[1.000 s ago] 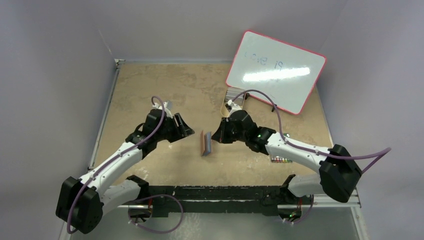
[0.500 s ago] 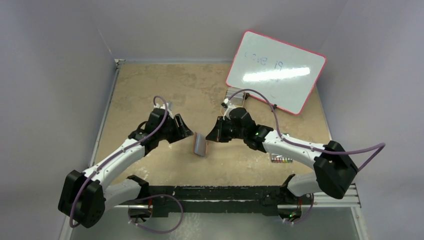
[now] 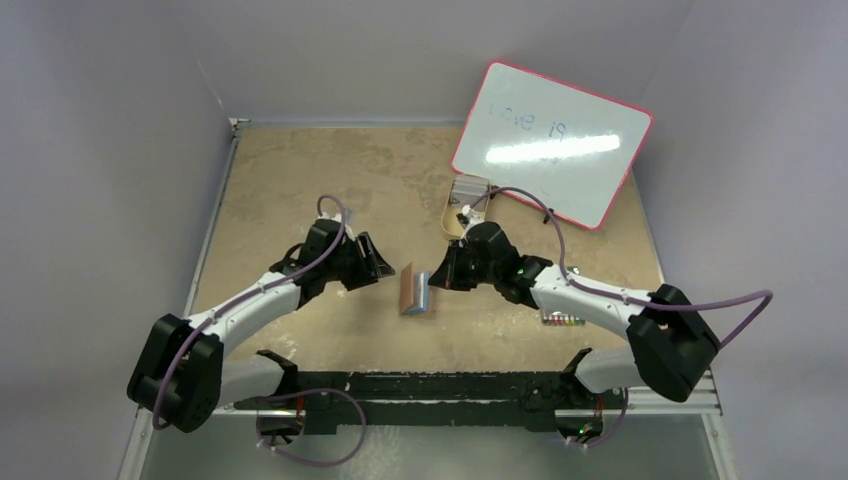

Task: Put the credit cards into the card holder
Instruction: Open the card holder at the center of the board.

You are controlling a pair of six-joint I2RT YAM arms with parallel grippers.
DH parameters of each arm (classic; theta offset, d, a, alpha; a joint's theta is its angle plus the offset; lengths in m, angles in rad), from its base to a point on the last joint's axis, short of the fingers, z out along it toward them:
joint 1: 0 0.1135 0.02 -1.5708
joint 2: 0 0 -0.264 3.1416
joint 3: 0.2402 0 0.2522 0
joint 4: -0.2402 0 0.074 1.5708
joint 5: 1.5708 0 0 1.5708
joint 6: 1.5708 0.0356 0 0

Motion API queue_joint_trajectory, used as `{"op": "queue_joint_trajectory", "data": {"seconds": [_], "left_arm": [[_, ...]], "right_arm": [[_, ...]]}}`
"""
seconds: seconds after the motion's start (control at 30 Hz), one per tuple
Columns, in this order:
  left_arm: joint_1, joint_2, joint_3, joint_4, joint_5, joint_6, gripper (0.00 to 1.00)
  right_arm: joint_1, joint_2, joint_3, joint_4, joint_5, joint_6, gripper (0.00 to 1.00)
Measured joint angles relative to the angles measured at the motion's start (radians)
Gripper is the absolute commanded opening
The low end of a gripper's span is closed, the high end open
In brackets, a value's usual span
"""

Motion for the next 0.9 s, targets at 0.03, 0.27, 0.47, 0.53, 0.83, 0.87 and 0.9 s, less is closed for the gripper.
{"op": "queue_joint_trajectory", "data": {"seconds": [0.03,0.27,0.47,0.53,0.83,0.87,0.9], "left_arm": [[0.000,0.005,-0.013,0.034,0.023,-0.010,0.54],[0.000,0.022,-0.070,0.206,0.149,-0.079,0.56],[0.000,0.019,-0.072,0.256,0.172,-0.091,0.59],[0.000,0.020,-0.076,0.261,0.180,-0.090,0.59],[0.000,0.031,-0.106,0.253,0.192,-0.075,0.61],[0.000,0.031,-0.106,0.252,0.190,-0.070,0.61],[0.000,0.031,-0.106,0.251,0.188,-0.066,0.61]], "right_arm": [[0.000,-0.001,-0.006,-0.003,0.002,0.000,0.00],[0.000,-0.019,-0.016,-0.005,-0.009,0.000,0.00],[0.000,-0.030,-0.016,0.049,-0.070,0.011,0.00],[-0.001,-0.026,-0.017,0.081,-0.090,0.022,0.00],[-0.001,0.014,-0.019,0.190,-0.146,0.051,0.00],[-0.001,0.018,-0.019,0.193,-0.148,0.052,0.00],[-0.001,0.021,-0.019,0.194,-0.150,0.052,0.00]]}}
